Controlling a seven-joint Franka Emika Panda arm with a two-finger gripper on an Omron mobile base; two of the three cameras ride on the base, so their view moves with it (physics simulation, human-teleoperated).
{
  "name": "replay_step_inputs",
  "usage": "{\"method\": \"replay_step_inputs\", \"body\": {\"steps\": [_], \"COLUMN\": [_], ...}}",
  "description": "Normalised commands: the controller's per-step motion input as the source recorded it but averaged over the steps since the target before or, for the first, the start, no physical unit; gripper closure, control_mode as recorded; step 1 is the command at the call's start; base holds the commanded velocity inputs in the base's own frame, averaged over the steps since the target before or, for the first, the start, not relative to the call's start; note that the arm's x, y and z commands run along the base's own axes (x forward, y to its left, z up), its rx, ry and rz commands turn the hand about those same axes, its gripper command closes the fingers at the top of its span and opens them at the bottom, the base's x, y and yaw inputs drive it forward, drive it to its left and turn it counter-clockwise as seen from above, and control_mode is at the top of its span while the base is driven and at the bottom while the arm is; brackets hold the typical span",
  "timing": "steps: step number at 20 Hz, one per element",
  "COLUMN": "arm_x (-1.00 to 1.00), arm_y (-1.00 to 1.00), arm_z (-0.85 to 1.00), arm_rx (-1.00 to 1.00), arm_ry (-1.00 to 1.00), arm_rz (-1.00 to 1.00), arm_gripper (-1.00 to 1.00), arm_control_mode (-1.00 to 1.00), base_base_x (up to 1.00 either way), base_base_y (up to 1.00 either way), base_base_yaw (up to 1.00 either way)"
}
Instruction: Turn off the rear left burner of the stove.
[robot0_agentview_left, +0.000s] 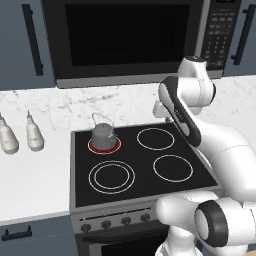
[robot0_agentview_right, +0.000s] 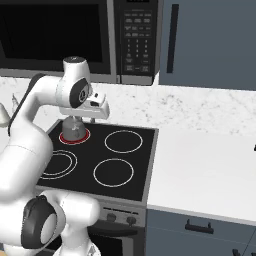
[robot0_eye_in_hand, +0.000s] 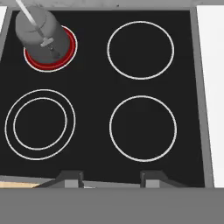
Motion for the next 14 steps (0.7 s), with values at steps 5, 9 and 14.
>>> {"method": "replay_step_inputs", "body": {"steps": [5,9,14], "arm_x": [-0.24,-0.69,-0.84], "arm_y": [0.13,0.56,0.97], "arm_z": [-0.05,-0.23,-0.37], "arm_rx": [-0.05,-0.21,-0.4], "arm_ry": [0.0,0.0,0.0], "arm_rz": [0.02,0.14,0.3], "arm_gripper": [-1.0,-1.0,-1.0], "arm_control_mode": [-1.0,-1.0,-1.0], "base_base_x": [0.0,0.0,0.0], "base_base_y": [0.0,0.0,0.0], "base_base_yaw": [0.0,0.0,0.0]}}
